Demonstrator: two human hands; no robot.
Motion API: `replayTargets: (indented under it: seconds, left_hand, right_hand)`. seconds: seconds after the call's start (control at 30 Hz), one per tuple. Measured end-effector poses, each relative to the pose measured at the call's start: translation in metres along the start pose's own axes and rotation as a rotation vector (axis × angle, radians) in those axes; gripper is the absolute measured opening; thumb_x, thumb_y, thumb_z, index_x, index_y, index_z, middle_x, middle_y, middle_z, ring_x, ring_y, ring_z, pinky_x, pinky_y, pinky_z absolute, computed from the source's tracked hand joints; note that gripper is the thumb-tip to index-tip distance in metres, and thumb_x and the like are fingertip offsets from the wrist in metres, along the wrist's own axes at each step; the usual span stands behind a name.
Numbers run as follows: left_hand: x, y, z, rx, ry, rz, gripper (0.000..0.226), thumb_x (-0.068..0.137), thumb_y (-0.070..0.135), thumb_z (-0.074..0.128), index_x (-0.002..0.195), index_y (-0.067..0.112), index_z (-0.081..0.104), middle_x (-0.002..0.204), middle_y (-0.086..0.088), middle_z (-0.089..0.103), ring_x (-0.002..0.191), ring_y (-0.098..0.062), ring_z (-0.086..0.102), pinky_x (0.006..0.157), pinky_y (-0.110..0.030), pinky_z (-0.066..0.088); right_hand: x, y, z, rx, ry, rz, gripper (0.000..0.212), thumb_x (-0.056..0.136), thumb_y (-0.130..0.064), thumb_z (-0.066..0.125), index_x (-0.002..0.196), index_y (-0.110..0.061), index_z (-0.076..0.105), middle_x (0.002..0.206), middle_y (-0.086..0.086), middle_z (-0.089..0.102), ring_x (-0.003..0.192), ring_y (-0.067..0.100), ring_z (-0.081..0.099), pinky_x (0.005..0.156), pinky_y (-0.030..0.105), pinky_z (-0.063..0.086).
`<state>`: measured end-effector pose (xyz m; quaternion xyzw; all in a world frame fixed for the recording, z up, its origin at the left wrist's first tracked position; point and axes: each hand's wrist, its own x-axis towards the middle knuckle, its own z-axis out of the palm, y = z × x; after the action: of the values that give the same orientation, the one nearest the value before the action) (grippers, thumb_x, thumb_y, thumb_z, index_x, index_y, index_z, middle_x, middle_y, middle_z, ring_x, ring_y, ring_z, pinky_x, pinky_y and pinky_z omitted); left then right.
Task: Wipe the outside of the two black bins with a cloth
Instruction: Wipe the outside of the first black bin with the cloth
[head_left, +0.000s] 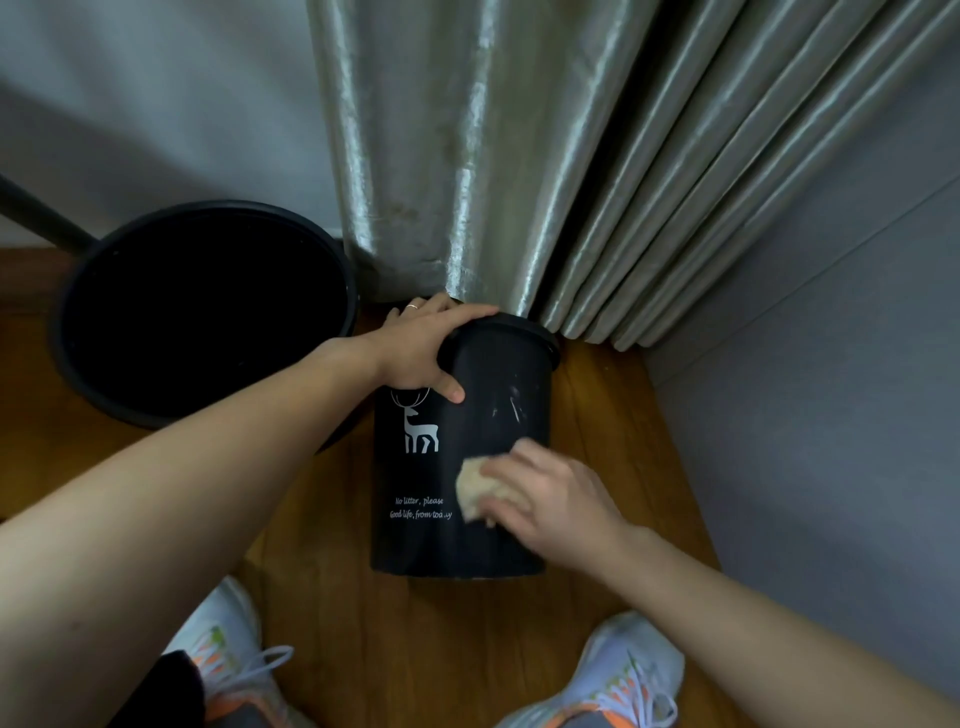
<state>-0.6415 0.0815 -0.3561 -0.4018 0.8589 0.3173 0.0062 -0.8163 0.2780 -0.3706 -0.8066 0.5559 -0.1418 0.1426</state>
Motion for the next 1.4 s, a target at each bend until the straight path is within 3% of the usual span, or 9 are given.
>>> replayTargets:
  seconds: [0.1,0.17,0.4,0.47,0.67,0.87,1.07,1.27,1.4]
  left_hand:
    - [0.002,-0.002,0.003,0.012,0.017,0.004,0.112,0.062,0.04,0.088,0.148,0.048,0.016,0.134,0.001,0.037,0.131,-0.03,0.029,0.112,-0.057,0.021]
    - [0.003,-0.002,0.004,0.023,0.023,0.003,0.113,0.061,0.04,0.088,0.149,0.046,0.016,0.138,-0.001,0.036,0.132,-0.031,0.028,0.112,-0.057,0.021]
    - [0.004,-0.003,0.006,0.03,0.015,0.006,0.112,0.063,0.04,0.087,0.149,0.045,0.016,0.142,0.0,0.034,0.134,-0.031,0.026,0.113,-0.056,0.02]
    - [0.004,-0.004,0.006,0.027,0.013,0.006,0.112,0.063,0.039,0.087,0.149,0.045,0.016,0.142,0.001,0.034,0.134,-0.031,0.027,0.113,-0.056,0.02]
    - [0.002,-0.01,0.005,0.014,0.029,0.023,0.111,0.062,0.04,0.087,0.148,0.046,0.017,0.139,0.001,0.035,0.13,-0.03,0.029,0.112,-0.053,0.022]
    - [0.004,-0.009,0.005,0.013,0.016,0.018,0.112,0.062,0.041,0.087,0.148,0.046,0.016,0.14,0.0,0.035,0.132,-0.031,0.028,0.113,-0.053,0.021]
    - [0.002,-0.015,0.005,-0.006,0.029,0.028,0.111,0.062,0.039,0.087,0.149,0.044,0.018,0.137,0.0,0.035,0.128,-0.03,0.031,0.113,-0.052,0.022]
    - [0.002,-0.01,0.005,-0.004,0.024,0.019,0.111,0.063,0.038,0.087,0.149,0.044,0.018,0.138,0.0,0.035,0.131,-0.03,0.028,0.113,-0.052,0.021]
    - [-0.001,-0.013,0.003,-0.01,0.026,0.023,0.11,0.063,0.036,0.087,0.149,0.043,0.018,0.137,-0.001,0.036,0.129,-0.03,0.03,0.113,-0.051,0.022]
  right_hand:
    - [-0.023,-0.001,0.005,-0.025,-0.15,-0.218,0.026,0.091,-0.043,0.058,0.107,-0.023,0.06,0.09,-0.003,0.053,0.072,0.013,0.054,0.052,0.029,0.049]
    - [-0.021,0.003,0.004,-0.03,-0.144,-0.235,0.025,0.092,-0.042,0.058,0.106,-0.022,0.061,0.089,-0.003,0.054,0.072,0.014,0.054,0.052,0.03,0.049]
    - [0.045,0.017,-0.013,0.028,0.111,0.254,0.031,0.092,-0.041,0.062,0.119,-0.028,0.065,0.1,-0.001,0.058,0.086,0.022,0.059,0.068,0.031,0.047]
    - [0.047,0.013,-0.012,0.039,0.122,0.274,0.032,0.092,-0.042,0.061,0.121,-0.029,0.064,0.102,-0.001,0.058,0.088,0.022,0.059,0.071,0.033,0.048]
    - [0.021,0.007,-0.006,0.014,-0.034,0.041,0.034,0.089,-0.047,0.056,0.112,-0.024,0.068,0.093,-0.003,0.058,0.076,0.02,0.061,0.061,0.033,0.054]
    - [0.048,0.017,-0.01,0.009,0.14,0.329,0.033,0.092,-0.043,0.06,0.121,-0.028,0.064,0.103,-0.002,0.058,0.088,0.019,0.058,0.069,0.03,0.043]
    - [0.019,0.012,-0.01,0.074,-0.056,0.121,0.039,0.09,-0.053,0.052,0.114,-0.026,0.066,0.098,-0.007,0.057,0.081,0.016,0.059,0.066,0.032,0.049]
    - [0.036,0.012,-0.009,0.047,0.088,0.274,0.032,0.092,-0.045,0.059,0.119,-0.028,0.064,0.102,-0.004,0.056,0.087,0.019,0.058,0.071,0.034,0.049]
    - [0.003,-0.006,0.007,0.088,0.008,0.088,0.028,0.089,-0.044,0.058,0.109,-0.025,0.065,0.092,-0.003,0.055,0.072,0.019,0.059,0.057,0.032,0.051]
